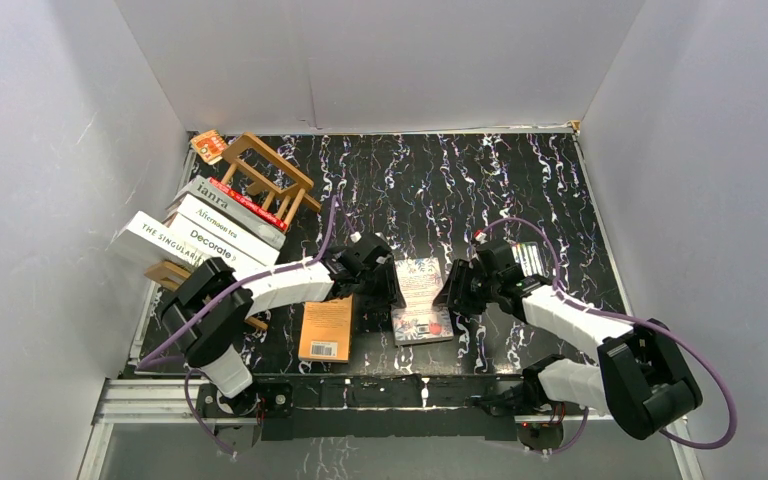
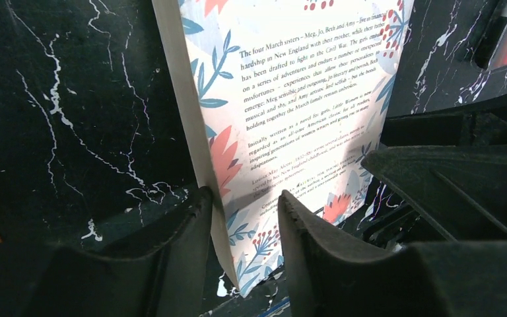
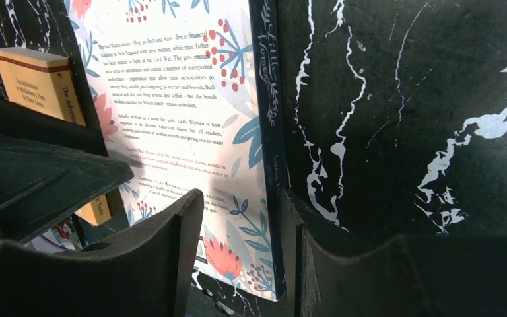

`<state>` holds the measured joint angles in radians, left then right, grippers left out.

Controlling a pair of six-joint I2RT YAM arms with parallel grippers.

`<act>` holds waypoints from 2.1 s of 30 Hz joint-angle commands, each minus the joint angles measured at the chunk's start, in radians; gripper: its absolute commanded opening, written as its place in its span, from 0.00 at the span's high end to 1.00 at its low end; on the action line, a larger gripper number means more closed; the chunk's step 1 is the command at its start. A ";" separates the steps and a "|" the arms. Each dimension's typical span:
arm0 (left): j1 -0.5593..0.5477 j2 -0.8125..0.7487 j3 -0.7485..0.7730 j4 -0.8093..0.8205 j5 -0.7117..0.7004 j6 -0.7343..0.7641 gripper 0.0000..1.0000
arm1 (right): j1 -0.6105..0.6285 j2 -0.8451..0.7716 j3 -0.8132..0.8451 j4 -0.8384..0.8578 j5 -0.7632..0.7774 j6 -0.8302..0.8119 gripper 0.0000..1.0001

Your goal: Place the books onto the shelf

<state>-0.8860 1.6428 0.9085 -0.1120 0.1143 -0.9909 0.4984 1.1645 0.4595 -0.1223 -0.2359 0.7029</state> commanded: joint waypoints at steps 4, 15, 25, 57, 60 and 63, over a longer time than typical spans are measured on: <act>-0.007 -0.086 0.015 0.058 0.049 -0.026 0.65 | -0.003 0.054 -0.005 0.058 -0.061 0.000 0.48; -0.007 -0.114 -0.038 0.216 0.138 -0.120 0.69 | -0.003 0.071 -0.016 0.090 -0.089 0.016 0.49; -0.007 -0.109 -0.051 0.257 0.185 -0.251 0.79 | -0.003 0.070 -0.025 0.103 -0.092 0.034 0.50; 0.093 -0.148 0.003 0.157 0.286 -0.080 1.00 | -0.005 -0.105 -0.027 0.095 -0.043 0.134 0.34; 0.134 -0.175 0.010 0.193 0.368 -0.110 1.00 | -0.005 -0.153 -0.042 0.083 -0.016 0.220 0.31; 0.174 -0.195 0.005 0.236 0.434 -0.151 1.00 | -0.004 -0.204 -0.078 0.091 -0.001 0.331 0.28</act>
<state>-0.7601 1.5341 0.8665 0.0128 0.3840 -1.1015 0.4885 1.0203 0.4206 -0.0574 -0.2626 0.8742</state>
